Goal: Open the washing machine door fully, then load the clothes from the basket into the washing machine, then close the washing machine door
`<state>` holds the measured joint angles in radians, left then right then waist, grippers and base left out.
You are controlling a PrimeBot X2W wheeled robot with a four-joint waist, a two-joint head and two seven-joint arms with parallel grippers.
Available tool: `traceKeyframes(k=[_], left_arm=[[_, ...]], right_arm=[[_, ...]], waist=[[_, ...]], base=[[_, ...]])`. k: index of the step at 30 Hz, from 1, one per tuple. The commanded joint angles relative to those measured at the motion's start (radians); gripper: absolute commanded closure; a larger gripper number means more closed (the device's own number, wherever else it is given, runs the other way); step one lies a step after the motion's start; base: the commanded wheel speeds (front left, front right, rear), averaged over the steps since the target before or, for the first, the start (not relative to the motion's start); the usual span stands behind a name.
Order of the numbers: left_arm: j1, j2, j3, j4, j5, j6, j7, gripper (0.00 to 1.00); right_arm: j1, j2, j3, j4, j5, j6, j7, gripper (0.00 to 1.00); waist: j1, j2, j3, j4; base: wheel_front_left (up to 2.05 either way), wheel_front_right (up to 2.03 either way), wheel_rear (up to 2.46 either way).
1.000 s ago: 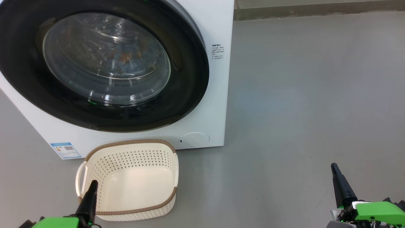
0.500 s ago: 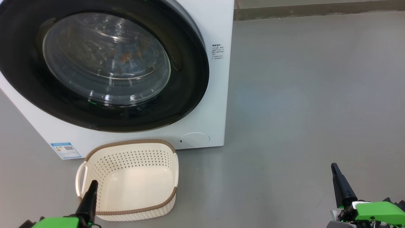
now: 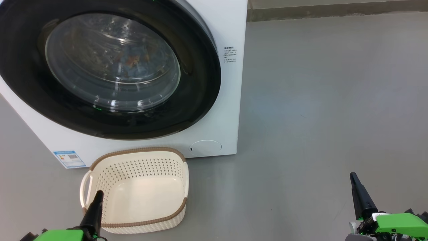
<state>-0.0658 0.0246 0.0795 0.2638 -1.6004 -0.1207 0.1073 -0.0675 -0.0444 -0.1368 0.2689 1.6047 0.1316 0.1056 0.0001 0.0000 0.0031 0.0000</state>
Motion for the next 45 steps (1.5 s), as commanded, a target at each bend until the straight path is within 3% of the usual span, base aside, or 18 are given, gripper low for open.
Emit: traceKeyframes(k=[1, 45], left_arm=[[-0.042, 0.026, 0.034, -0.019, -0.008, -0.01, 0.006, 1.0], [-0.042, 0.026, 0.034, -0.019, -0.008, -0.01, 0.006, 1.0]], right_arm=[[-0.04, -0.007, 0.023, -0.024, 0.004, -0.001, 0.008, 1.0], [-0.04, -0.006, 0.022, -0.024, 0.003, -0.001, 0.008, 1.0]], waist=[[0.0, 0.0, 0.0, 0.0], [0.0, 0.0, 0.0, 0.0]], base=[[0.0, 0.0, 0.0], [0.0, 0.0, 0.0]])
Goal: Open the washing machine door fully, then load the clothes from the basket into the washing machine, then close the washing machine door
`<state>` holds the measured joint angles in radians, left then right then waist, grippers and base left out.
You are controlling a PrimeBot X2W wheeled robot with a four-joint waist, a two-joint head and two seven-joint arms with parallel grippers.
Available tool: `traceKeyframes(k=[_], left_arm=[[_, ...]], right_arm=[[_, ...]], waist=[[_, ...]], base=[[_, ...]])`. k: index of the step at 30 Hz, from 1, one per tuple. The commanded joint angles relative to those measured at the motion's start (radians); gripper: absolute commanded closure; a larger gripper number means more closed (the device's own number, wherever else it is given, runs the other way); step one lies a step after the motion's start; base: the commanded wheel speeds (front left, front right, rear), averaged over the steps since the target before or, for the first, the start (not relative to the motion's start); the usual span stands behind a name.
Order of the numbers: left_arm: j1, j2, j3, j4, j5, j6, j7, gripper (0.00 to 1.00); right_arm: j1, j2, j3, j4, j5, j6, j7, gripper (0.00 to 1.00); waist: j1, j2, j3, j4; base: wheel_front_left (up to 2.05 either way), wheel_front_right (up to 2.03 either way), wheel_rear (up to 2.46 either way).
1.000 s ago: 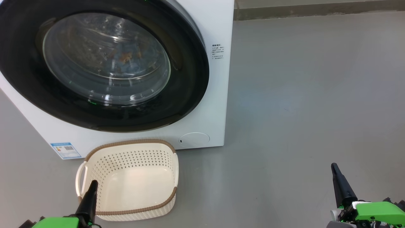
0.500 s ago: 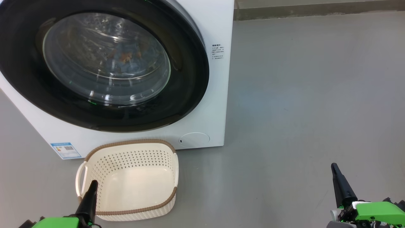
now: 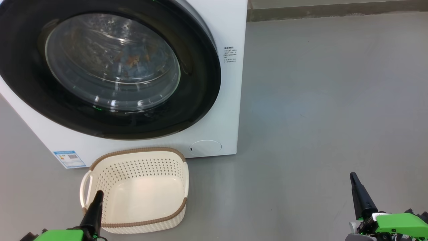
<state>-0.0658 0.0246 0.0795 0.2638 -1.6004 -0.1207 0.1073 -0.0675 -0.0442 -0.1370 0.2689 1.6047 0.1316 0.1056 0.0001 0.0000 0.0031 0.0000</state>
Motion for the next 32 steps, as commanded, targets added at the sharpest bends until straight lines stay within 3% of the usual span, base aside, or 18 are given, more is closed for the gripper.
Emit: traceKeyframes(k=[1, 32], left_arm=[[-0.042, 0.026, 0.034, -0.019, -0.008, -0.01, 0.006, 1.0], [-0.042, 0.026, 0.034, -0.019, -0.008, -0.01, 0.006, 1.0]], right_arm=[[-0.04, -0.006, 0.023, -0.024, 0.003, -0.001, 0.008, 1.0], [-0.04, -0.006, 0.022, -0.024, 0.003, -0.001, 0.008, 1.0]], waist=[[-0.0001, 0.0, 0.0, 0.0], [-0.0001, 0.0, 0.0, 0.0]], base=[[0.0, 0.0, 0.0], [0.0, 0.0, 0.0]])
